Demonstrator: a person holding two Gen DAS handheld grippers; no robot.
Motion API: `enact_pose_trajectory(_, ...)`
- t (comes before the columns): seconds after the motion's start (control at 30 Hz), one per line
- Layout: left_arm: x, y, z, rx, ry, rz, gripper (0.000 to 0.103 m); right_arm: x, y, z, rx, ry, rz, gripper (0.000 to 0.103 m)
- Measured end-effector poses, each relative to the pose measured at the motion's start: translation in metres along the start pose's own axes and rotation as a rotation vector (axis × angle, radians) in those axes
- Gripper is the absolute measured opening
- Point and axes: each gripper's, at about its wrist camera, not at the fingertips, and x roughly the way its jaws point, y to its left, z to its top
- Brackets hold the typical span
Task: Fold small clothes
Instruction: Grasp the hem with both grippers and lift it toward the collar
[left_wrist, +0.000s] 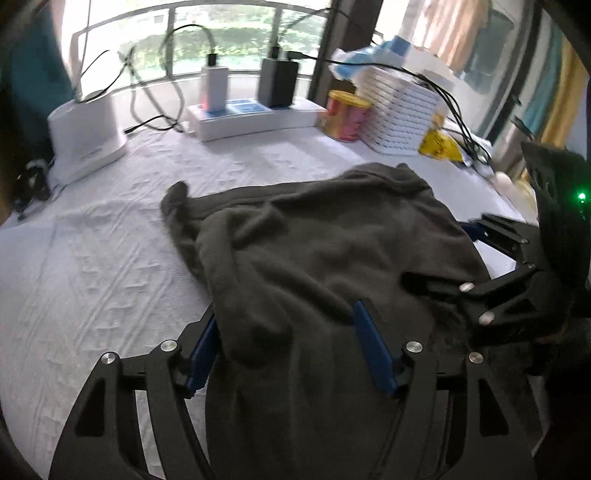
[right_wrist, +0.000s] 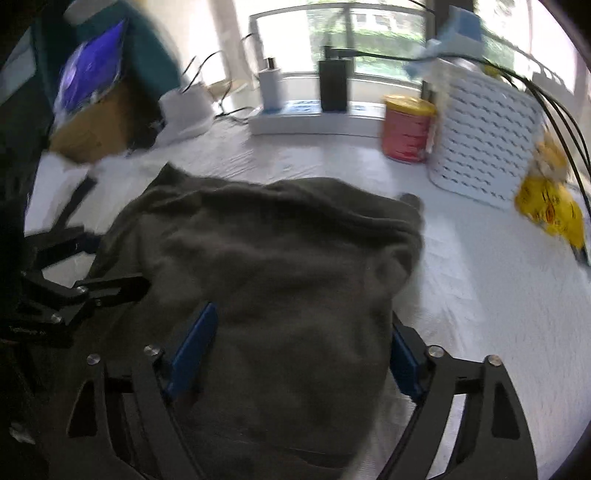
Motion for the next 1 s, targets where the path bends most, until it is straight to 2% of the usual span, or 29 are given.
enact_pose_trajectory(0.07,0.001,-0.004,0.000,0.013,-0.001,0.007,0.072,-0.001,0.004,0.000,-0.023,-0.004,-0.002,0.076)
enact_pose_trajectory(0.13,0.002,-0.011,-0.001,0.038,0.000,0.022,0.070,-0.003,0.002,-0.001,-0.018,-0.017,0.006,0.053)
enact_pose_trajectory(0.17,0.003,-0.013,-0.002,0.046,0.001,0.021,0.067,-0.004,0.001,-0.002,-0.011,-0.022,0.016,0.048)
enact_pose_trajectory(0.23,0.002,-0.017,-0.003,0.055,0.003,0.000,0.049,-0.005,0.002,-0.003,-0.017,-0.025,0.023,0.037)
enact_pose_trajectory(0.3,0.001,-0.020,-0.004,0.048,0.009,-0.034,0.035,-0.006,0.006,-0.003,-0.018,-0.028,0.029,0.030)
enact_pose_trajectory(0.4,0.000,-0.027,-0.009,0.059,0.005,-0.046,0.031,-0.009,0.009,-0.005,-0.017,-0.031,0.032,0.028)
enact_pose_trajectory(0.67,-0.021,-0.040,-0.024,0.056,-0.027,-0.067,0.030,-0.033,0.015,-0.014,0.017,-0.068,0.051,0.027)
enact_pose_trajectory(1.0,-0.075,-0.059,-0.038,0.087,-0.146,-0.052,0.030,-0.083,0.032,-0.020,0.004,-0.160,0.025,0.026)
